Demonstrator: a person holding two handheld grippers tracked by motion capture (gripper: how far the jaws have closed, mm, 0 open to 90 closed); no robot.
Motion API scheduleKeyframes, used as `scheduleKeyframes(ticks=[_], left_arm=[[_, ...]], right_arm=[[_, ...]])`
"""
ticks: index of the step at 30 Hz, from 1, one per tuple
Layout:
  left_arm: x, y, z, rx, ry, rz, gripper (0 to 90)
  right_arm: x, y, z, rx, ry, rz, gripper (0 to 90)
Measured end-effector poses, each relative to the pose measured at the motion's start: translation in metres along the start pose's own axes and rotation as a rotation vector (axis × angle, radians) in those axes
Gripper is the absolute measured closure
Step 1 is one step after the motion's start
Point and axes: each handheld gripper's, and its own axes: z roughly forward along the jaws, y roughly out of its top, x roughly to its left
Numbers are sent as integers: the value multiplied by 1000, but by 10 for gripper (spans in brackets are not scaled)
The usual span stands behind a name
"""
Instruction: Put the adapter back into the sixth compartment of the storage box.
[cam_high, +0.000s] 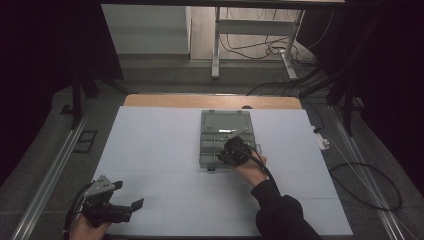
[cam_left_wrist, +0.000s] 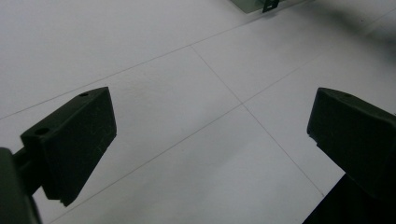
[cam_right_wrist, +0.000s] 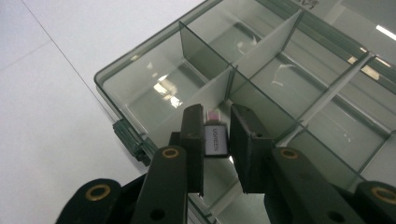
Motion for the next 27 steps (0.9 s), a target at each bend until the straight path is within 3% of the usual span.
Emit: scheduleKeyframes(ticks=[6,27], left_arm=[[0,0,0,0,-1,-1,18],[0,0,0,-2,-1,-1,18]], right_arm=[[0,1,-4,-14,2,6,723],[4,-3,-27,-34,18,12,513]])
